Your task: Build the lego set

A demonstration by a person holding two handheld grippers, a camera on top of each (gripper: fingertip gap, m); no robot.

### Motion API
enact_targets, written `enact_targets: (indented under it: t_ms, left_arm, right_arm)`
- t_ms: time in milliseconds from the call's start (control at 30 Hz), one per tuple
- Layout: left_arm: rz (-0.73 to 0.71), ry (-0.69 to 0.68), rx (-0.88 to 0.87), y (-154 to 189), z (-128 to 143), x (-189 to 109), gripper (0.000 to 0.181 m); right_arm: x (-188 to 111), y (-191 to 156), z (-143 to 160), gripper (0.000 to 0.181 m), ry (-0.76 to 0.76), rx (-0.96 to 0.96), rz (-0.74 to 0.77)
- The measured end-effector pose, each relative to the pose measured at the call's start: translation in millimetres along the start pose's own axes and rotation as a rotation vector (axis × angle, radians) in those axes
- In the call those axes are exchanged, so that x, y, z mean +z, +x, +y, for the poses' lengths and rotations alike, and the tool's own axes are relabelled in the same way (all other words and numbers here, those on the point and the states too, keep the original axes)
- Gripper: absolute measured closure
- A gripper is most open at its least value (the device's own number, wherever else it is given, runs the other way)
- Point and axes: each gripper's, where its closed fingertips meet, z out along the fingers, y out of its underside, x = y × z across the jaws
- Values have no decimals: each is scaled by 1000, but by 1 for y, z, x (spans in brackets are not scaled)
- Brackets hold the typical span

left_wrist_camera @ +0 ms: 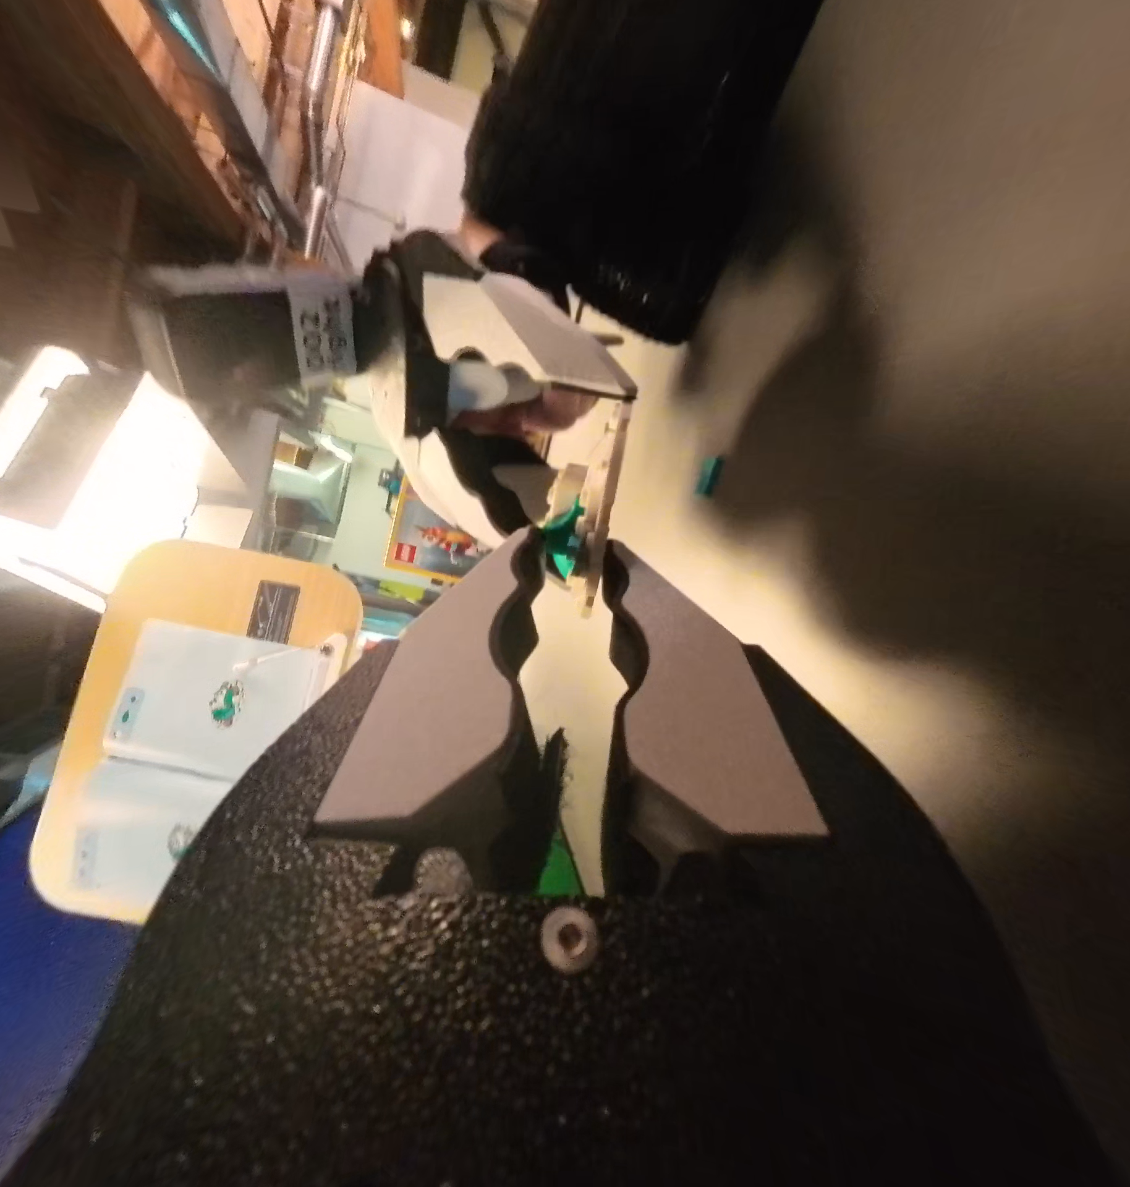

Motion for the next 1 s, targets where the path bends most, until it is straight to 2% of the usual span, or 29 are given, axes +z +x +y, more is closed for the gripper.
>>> enact_targets:
  t_ms: [33,100,133,233,367,667,867,1000]
  left_arm:
    - [-12,-27,-6,-2,7,1,166]
    - [-61,-97,11,-8,20,5,166]
    - [-81,-127,32,-10,25,7,166]
    - [-121,-180,54,-16,31,13,166]
    - [-150,-244,93,-18,41,16,167]
    - [-165,-274,111,-19,47,19,167]
    - [-158,-270,116,-17,47,20,167]
    - [-148,-274,130,-14,48,20,167]
  right_arm:
    - [-6,7,3,119,-11,-15,58]
    - [-19,15,17,123,-70,-43,144]
    - [-24,15,25,130,-83,-46,157]
    - [-29,4,46,147,-91,11,112]
    - [-23,-5,69,151,-148,45,93]
    - [-7,-19,62,156,-156,2,52]
    - [-12,4,55,157,-109,-16,188]
    - [-8,5,58,157,-117,12,195]
